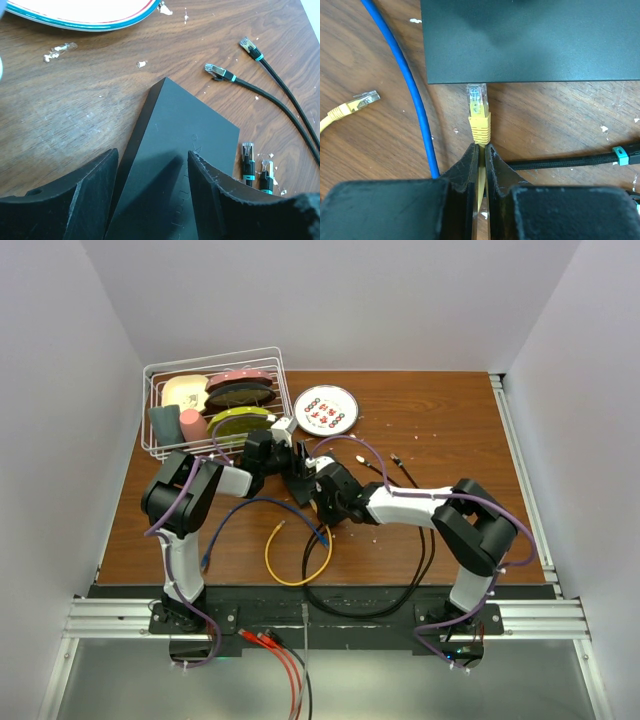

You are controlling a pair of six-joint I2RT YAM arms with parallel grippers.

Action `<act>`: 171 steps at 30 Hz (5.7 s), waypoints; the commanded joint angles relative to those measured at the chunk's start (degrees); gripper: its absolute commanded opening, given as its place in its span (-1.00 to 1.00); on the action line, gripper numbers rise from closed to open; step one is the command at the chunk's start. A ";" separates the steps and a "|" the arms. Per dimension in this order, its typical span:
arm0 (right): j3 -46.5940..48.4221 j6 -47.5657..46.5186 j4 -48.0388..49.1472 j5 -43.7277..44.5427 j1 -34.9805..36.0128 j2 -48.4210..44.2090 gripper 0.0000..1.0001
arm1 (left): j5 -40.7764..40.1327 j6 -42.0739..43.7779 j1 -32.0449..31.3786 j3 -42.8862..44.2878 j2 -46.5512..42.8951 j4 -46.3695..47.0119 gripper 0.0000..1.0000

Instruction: Insert the plug into the switch port

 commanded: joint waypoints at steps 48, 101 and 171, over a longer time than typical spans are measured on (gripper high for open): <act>0.20 -1.94 -9.41 -2.01 1.48 0.70 -1.00 | -9.65 2.65 1.59 -5.12 -6.09 -12.15 0.23; 8.81 7.46 -2.12 5.30 1.75 4.57 -1.00 | -5.96 2.47 1.67 -5.91 -3.45 -11.10 -0.01; 15.84 0.78 9.04 18.65 0.52 5.18 -1.00 | 5.29 8.36 -1.23 3.05 6.31 -38.60 -1.00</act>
